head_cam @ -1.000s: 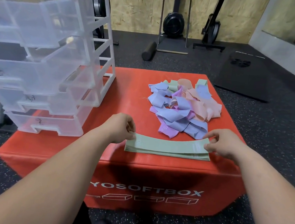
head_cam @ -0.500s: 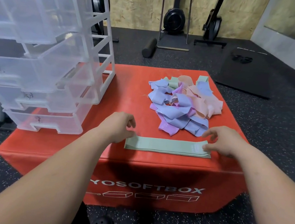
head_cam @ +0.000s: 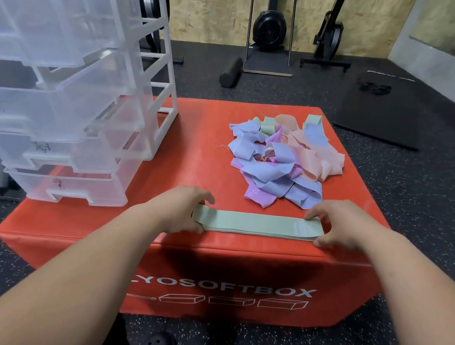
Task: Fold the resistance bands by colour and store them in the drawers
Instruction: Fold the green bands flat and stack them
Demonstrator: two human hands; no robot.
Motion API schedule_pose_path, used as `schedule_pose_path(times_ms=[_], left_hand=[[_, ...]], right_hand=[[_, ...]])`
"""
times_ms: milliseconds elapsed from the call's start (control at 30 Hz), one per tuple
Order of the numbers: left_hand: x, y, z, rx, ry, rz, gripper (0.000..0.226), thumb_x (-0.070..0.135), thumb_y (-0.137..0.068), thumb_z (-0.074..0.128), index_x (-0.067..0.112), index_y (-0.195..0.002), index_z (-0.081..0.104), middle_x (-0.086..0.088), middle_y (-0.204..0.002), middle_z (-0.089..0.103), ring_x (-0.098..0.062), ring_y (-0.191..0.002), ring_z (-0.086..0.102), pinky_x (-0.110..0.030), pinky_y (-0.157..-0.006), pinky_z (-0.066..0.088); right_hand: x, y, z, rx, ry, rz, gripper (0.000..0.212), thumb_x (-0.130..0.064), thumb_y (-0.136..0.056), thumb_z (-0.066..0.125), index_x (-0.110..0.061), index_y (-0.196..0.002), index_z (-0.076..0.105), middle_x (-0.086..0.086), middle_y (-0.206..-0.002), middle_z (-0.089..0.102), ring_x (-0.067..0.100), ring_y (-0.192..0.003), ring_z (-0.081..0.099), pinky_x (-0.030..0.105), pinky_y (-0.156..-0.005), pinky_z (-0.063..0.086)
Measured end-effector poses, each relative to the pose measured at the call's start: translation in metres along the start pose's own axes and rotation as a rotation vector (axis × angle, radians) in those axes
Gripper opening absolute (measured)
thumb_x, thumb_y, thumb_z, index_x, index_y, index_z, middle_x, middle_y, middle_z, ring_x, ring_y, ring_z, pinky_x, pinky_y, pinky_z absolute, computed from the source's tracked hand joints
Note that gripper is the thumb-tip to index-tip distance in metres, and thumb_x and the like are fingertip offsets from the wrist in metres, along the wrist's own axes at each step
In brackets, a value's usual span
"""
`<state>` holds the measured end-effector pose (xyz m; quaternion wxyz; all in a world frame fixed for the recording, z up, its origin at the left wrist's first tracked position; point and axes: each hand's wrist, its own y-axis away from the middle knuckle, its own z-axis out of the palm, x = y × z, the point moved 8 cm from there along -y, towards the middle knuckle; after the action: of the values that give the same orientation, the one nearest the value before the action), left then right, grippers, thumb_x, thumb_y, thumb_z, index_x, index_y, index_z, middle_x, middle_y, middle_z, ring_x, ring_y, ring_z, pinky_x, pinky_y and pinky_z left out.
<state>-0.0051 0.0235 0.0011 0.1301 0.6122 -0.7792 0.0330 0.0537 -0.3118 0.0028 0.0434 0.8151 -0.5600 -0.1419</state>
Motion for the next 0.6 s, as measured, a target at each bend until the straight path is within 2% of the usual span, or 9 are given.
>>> schedule_pose_path(times_ms=[100,233,333,400,600], left_hand=[[0.001,0.001,-0.001,0.015,-0.006,0.006,0.075,0.038,-0.071,0.093,0.032,-0.139,0.061,0.007,-0.123,0.069,-0.010,-0.091,0.053,-0.028,-0.078,0.042],[0.001,-0.001,0.001,-0.007,-0.003,0.000,0.079,0.044,-0.071,0.092,0.035,-0.142,0.057,0.010,-0.125,0.065,-0.010,-0.098,0.055,-0.033,-0.086,0.050],[0.004,-0.009,-0.002,-0.006,0.036,0.006,0.079,0.050,-0.071,0.090,0.038,-0.141,0.056,0.012,-0.125,0.064,-0.013,-0.109,0.062,-0.038,-0.094,0.054],[0.008,-0.019,-0.008,0.027,0.068,0.018,0.074,0.051,-0.074,0.087,0.038,-0.141,0.057,0.013,-0.125,0.063,-0.014,-0.113,0.062,-0.038,-0.096,0.054],[0.030,-0.065,-0.024,0.142,0.122,0.083,0.072,0.052,-0.078,0.086,0.033,-0.142,0.057,0.008,-0.127,0.061,-0.017,-0.120,0.056,-0.040,-0.102,0.049]], right_hand=[[0.002,0.001,-0.002,0.017,-0.011,0.005,0.059,-0.036,-0.063,0.096,-0.043,-0.117,0.072,-0.012,-0.104,0.069,0.012,-0.099,0.066,0.035,-0.093,0.055],[0.000,0.000,0.000,0.011,-0.006,-0.010,0.067,-0.042,-0.061,0.096,-0.043,-0.123,0.069,-0.018,-0.103,0.064,0.012,-0.102,0.065,0.034,-0.093,0.054],[-0.002,-0.002,-0.006,0.004,-0.038,-0.028,0.072,-0.050,-0.063,0.094,-0.040,-0.129,0.067,-0.016,-0.116,0.066,0.011,-0.105,0.064,0.031,-0.094,0.053],[-0.001,-0.005,-0.016,0.057,-0.076,-0.035,0.068,-0.053,-0.069,0.091,-0.038,-0.130,0.067,-0.014,-0.124,0.067,0.011,-0.108,0.064,0.029,-0.095,0.050],[0.001,-0.030,-0.043,0.274,-0.321,0.014,0.048,-0.043,-0.082,0.085,-0.033,-0.126,0.070,-0.012,-0.117,0.070,0.011,-0.096,0.065,0.029,-0.085,0.048]])
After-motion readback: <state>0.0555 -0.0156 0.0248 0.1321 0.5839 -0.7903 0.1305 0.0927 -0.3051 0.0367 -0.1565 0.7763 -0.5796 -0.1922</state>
